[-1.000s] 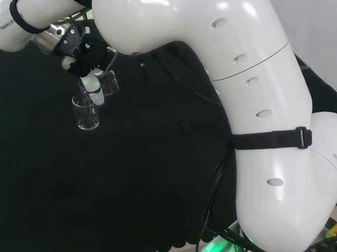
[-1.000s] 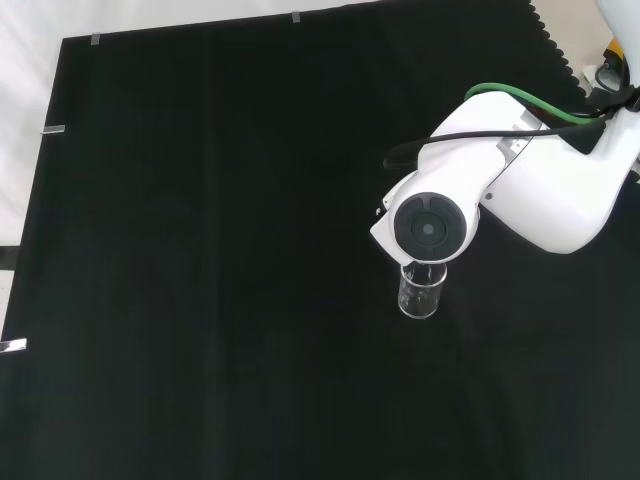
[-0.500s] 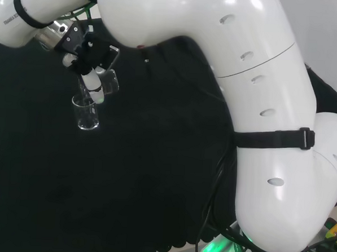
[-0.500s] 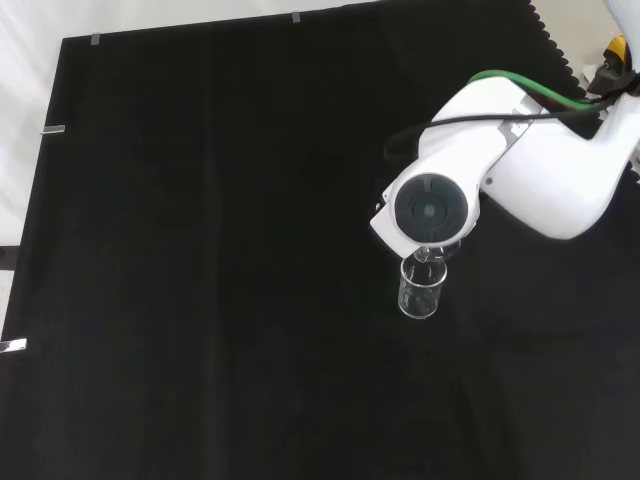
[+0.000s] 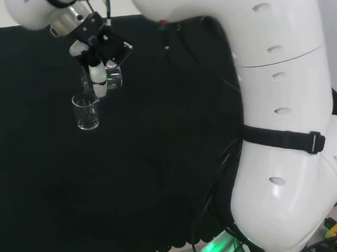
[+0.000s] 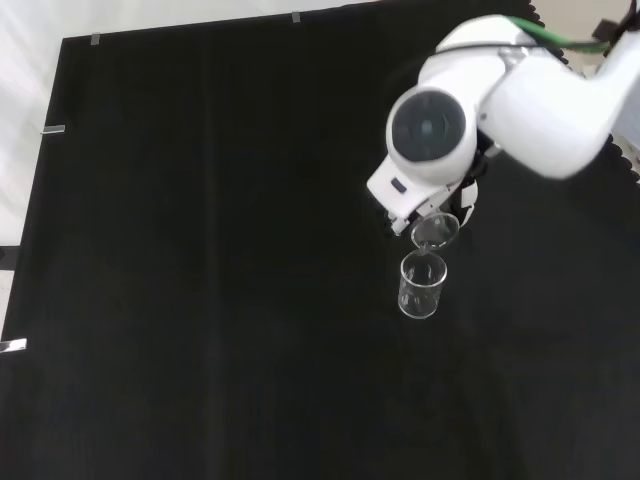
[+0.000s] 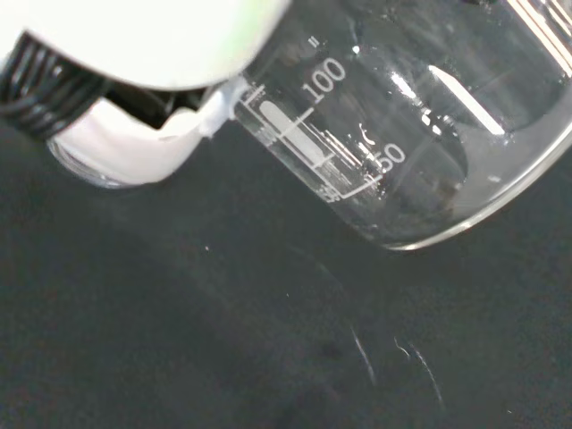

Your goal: Pour the water from the handheld beaker into the one on the table.

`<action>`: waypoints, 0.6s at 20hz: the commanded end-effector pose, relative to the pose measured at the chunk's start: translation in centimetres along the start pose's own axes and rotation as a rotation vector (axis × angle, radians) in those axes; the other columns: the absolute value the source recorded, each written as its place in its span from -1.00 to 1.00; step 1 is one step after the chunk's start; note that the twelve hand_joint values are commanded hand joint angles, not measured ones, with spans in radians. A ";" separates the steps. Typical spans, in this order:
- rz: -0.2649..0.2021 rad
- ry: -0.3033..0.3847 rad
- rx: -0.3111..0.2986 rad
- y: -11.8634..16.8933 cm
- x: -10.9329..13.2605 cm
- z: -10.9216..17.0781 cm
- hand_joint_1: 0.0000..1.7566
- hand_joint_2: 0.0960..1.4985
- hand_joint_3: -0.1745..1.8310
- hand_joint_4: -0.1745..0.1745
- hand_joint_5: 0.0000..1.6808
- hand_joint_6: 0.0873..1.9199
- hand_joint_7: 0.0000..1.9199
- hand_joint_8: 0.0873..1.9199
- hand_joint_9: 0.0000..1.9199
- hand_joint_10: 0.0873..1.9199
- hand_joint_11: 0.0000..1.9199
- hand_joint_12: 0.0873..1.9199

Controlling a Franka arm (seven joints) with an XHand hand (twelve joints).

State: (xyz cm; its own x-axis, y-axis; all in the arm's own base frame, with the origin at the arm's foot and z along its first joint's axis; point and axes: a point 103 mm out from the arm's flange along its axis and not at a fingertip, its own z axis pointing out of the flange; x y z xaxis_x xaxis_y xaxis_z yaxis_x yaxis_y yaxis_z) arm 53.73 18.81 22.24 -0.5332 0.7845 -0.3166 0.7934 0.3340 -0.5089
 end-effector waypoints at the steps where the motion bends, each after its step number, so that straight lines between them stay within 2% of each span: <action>1: -0.062 0.171 -0.113 -1.0 -1.4 0.0 0.35 -0.23 -0.13 -0.46 0.54 -0.41 0.76 -1.00 0.72 -1.00 0.33 -0.27; 5: -0.079 0.229 -0.164 -1.4 -1.9 0.3 0.35 -0.23 -0.13 -0.46 0.54 -0.41 0.76 -1.00 0.72 -1.00 0.33 -0.27; 12: -0.100 0.277 -0.217 -1.7 -2.1 0.4 0.35 -0.23 -0.13 -0.46 0.54 -0.41 0.76 -1.00 0.72 -1.00 0.33 -0.27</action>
State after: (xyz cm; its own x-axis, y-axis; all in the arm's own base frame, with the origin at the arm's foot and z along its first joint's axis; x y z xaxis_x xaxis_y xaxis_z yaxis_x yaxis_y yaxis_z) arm 53.49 16.47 23.12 -0.5313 0.8442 -0.0704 0.8006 0.4732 -0.3676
